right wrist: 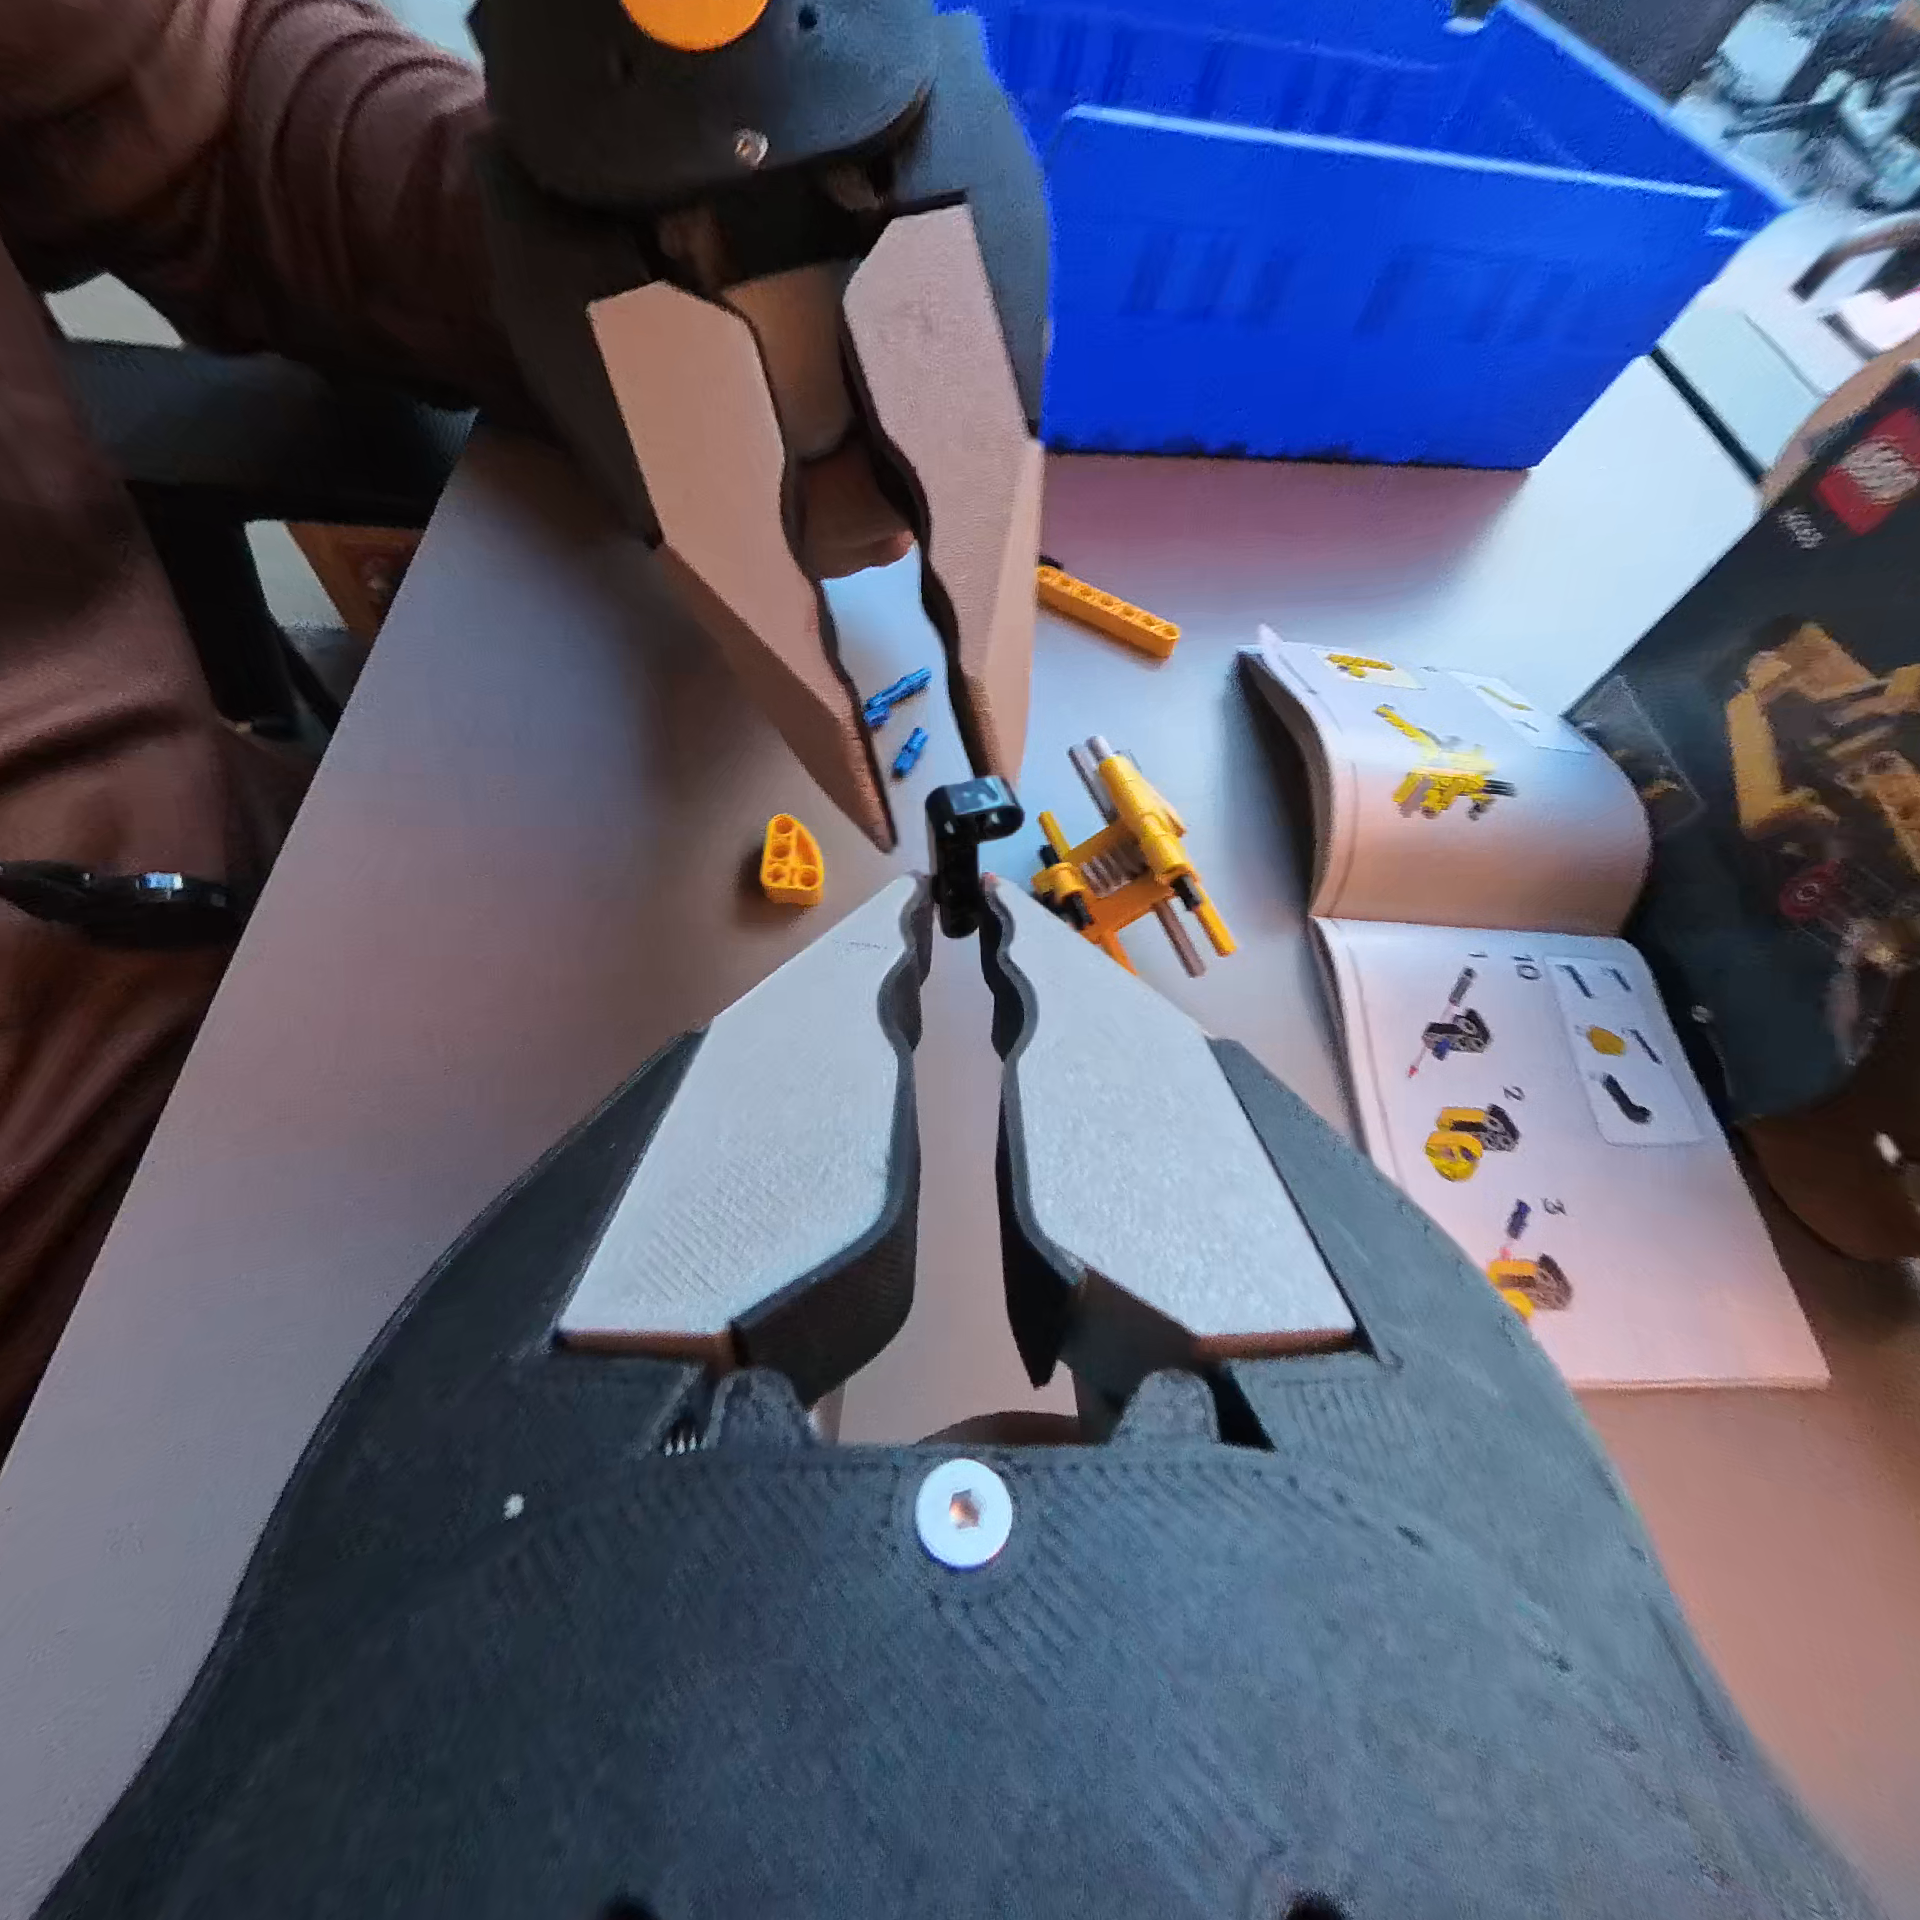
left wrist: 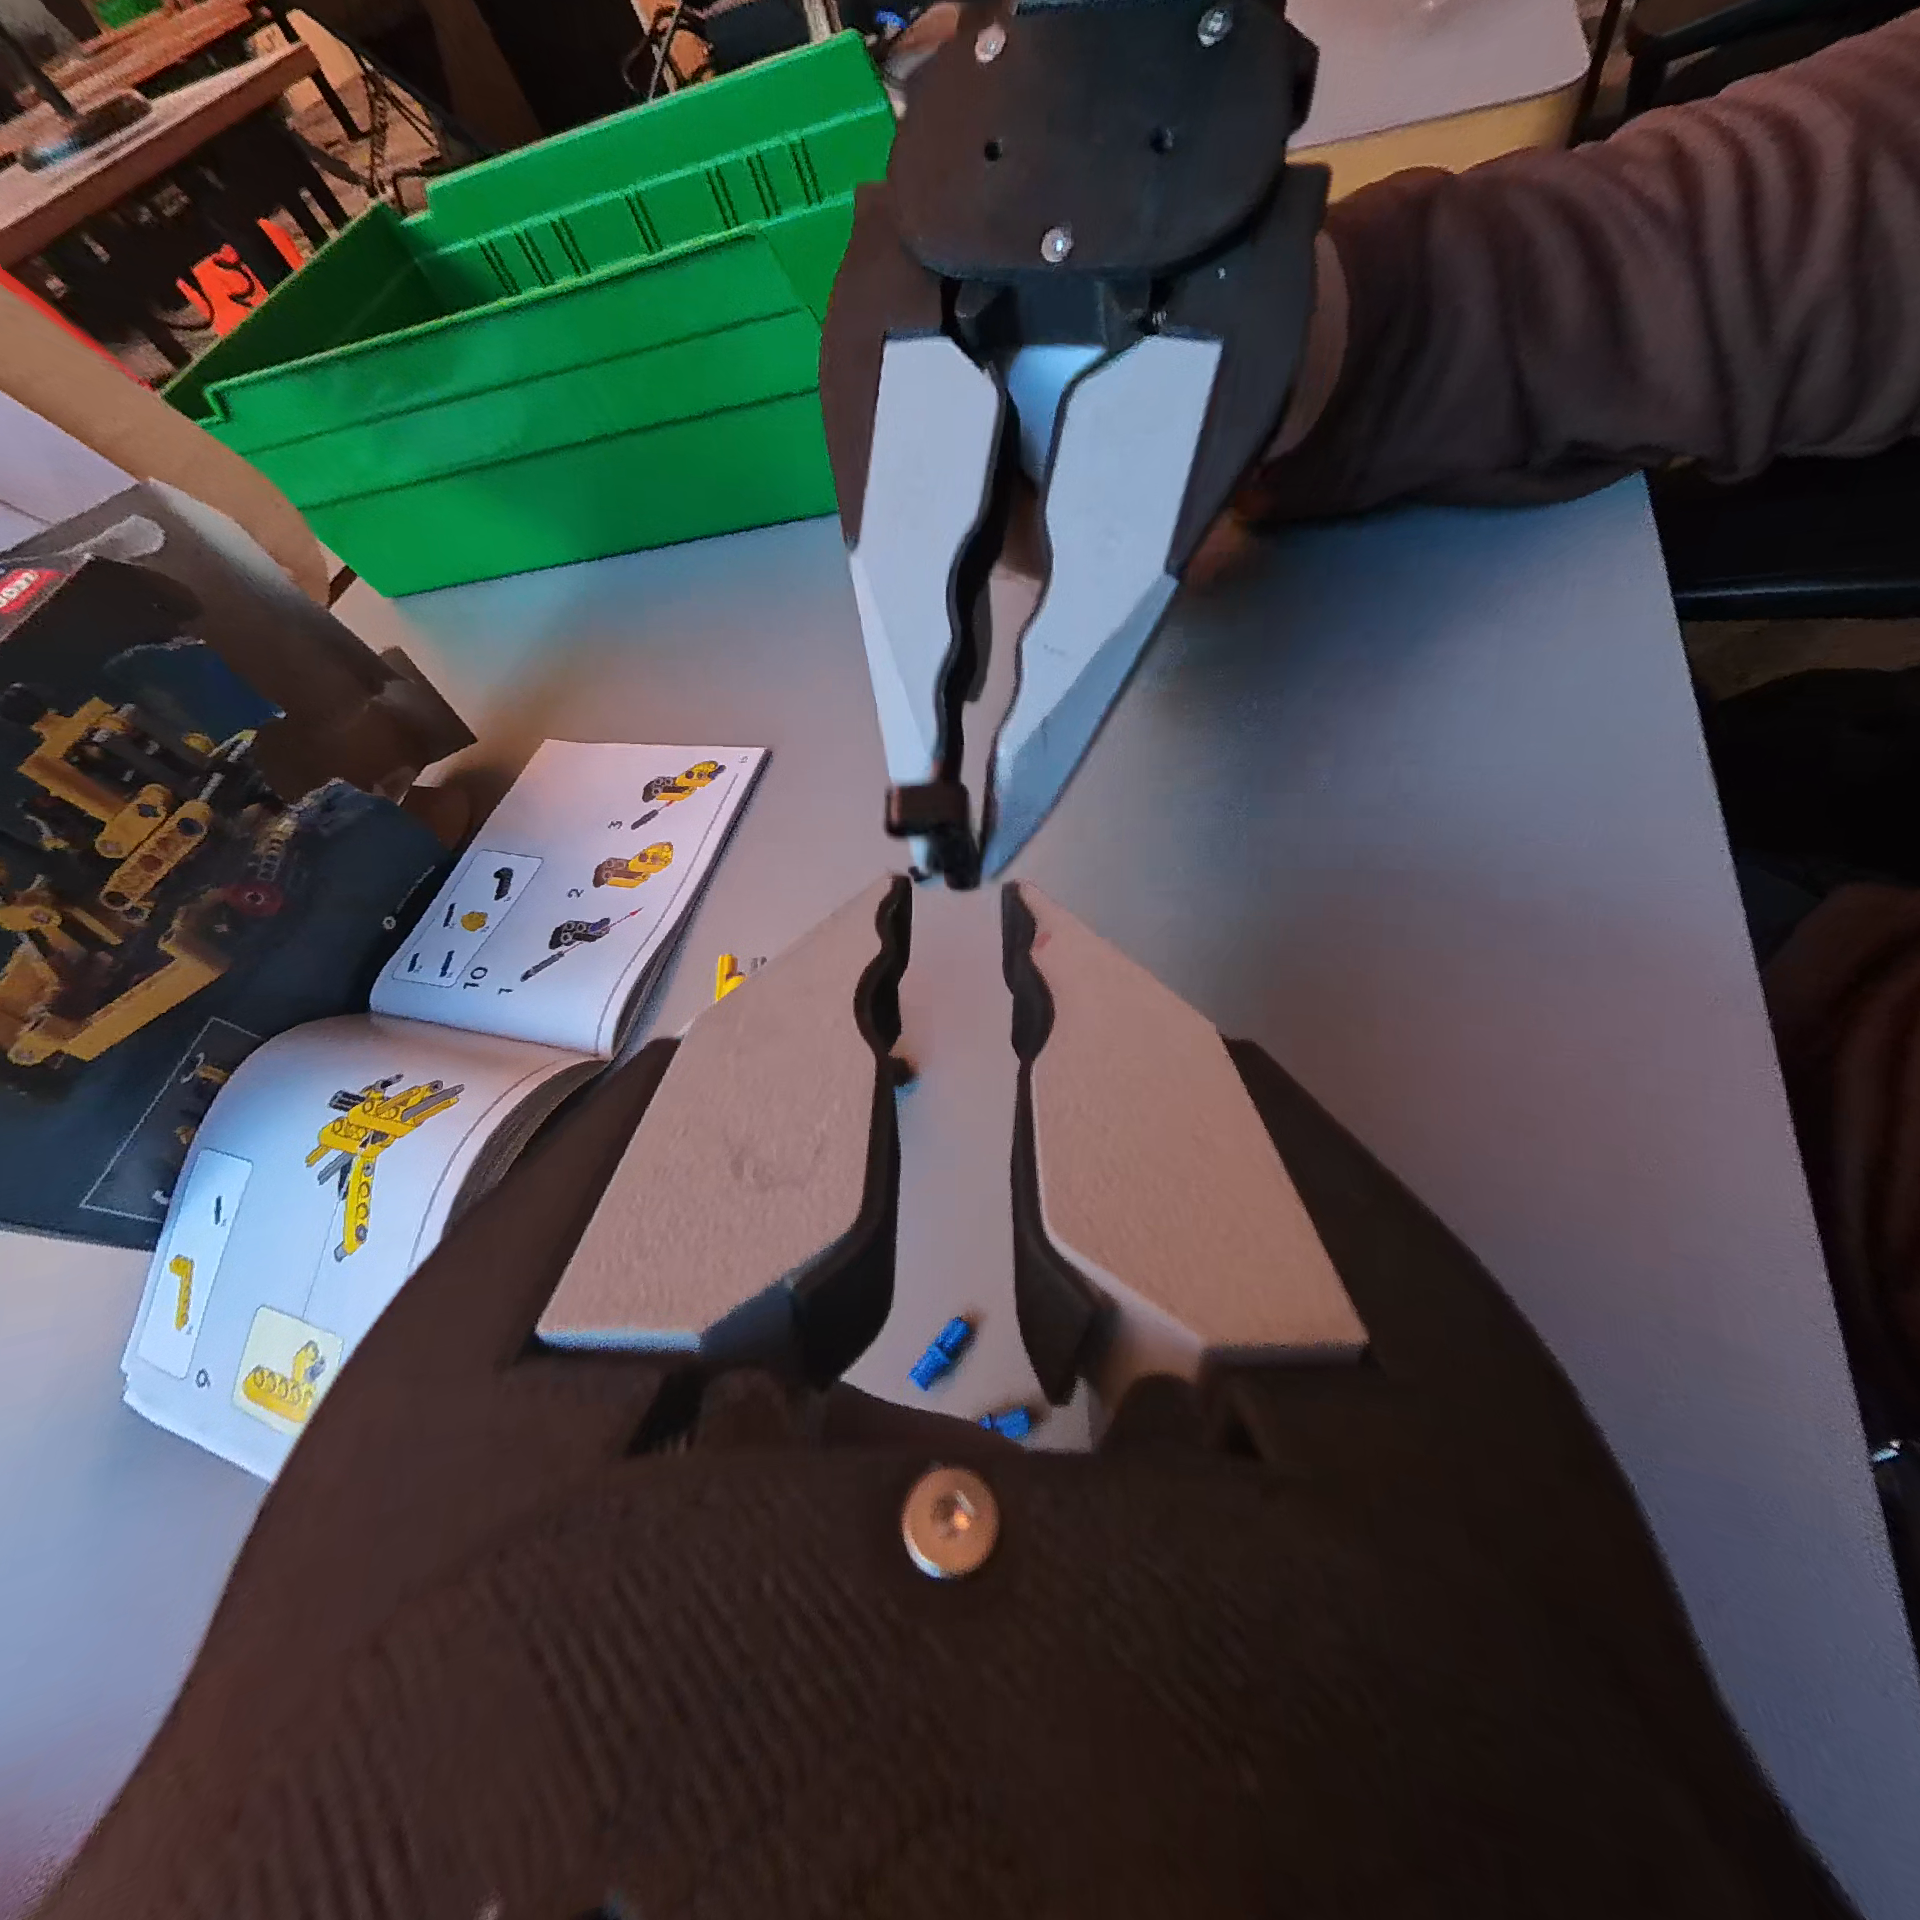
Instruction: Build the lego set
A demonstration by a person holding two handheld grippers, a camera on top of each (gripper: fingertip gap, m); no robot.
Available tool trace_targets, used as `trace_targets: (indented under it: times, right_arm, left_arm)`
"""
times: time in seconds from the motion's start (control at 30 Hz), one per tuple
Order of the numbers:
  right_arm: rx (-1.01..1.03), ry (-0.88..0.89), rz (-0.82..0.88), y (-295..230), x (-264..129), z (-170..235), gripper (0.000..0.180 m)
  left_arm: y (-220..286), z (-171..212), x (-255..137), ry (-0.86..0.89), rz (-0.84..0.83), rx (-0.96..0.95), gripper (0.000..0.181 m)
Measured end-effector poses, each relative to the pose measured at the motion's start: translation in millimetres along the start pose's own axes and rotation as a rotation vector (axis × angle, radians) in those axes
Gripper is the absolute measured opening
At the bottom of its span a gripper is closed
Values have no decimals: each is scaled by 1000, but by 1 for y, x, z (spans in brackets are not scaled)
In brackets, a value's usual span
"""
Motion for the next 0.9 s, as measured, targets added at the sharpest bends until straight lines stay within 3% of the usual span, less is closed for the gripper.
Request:
trace_targets:
  times: [0.13,0.23,0.4,0.67,0.9]
  right_arm:
    - [105,118,11,17,-23,-5,5]
    - [216,200,-117,20,-34,-5,5]
    - [278,117,-314,8,-22,4,5]
    - [306,92,-369,0,-1,2,5]
    - [385,163,-439,2,-4,-4,5]
  left_arm:
    - [-5,2,-1,-11,-45,9,14]
    - [-5,1,-1,-14,-66,28,16]
    - [0,-3,-3,21,-17,18,22]
    - [10,-6,2,32,-48,98,34]
    - [15,-7,3,49,-196,276,40]
Point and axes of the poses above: each gripper's, where its closed fingertips meet, x out along the fingers, z out of its underside, y = z × x across the jaws, the point moved 6 cm from there along -x, back along the fingers, and after that the axes turned 7 degrees about -y, right-handed, at the moved point
